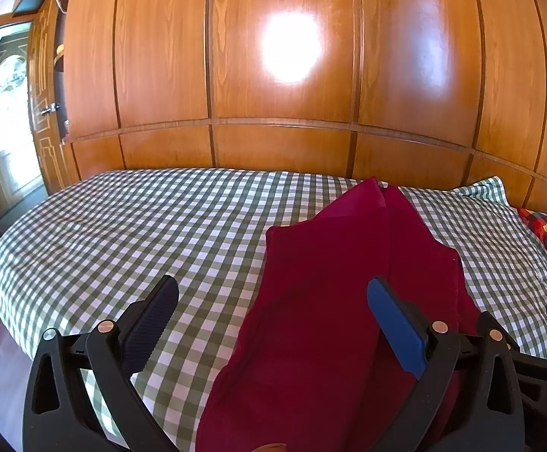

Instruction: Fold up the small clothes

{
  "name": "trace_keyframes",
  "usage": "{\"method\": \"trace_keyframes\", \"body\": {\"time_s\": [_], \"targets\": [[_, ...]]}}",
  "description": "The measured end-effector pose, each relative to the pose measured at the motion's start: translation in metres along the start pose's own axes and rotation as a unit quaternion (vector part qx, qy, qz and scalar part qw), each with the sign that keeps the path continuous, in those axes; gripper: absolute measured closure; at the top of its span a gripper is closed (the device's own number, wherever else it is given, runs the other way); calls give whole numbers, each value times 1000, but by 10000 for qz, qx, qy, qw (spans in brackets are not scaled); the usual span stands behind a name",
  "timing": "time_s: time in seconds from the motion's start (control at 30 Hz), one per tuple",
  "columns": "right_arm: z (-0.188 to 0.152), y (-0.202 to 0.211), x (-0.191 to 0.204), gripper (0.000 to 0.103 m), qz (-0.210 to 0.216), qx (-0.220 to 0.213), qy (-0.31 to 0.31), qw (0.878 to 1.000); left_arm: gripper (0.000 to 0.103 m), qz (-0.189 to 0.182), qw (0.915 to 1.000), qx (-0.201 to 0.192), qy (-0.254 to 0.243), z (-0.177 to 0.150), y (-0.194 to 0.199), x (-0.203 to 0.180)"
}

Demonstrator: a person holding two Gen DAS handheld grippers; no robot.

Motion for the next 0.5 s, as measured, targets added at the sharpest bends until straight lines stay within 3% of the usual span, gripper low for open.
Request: {"method": "trace_keyframes", "body": {"time_s": [0.5], "targets": [[0, -1, 4, 2, 72, 39, 35, 10000, 4, 99, 9998, 137, 133, 2, -6, 5]]}}
Point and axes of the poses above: each gripper's, at about its wrist camera, not at the fingertips, and y roughly against the way its jaws point, x to its left, z to its top, the point moved 6 cm from there along -y, roughly the way its jaws point, and after that the axes turned 10 degrees about -z, right-handed, at the moved point
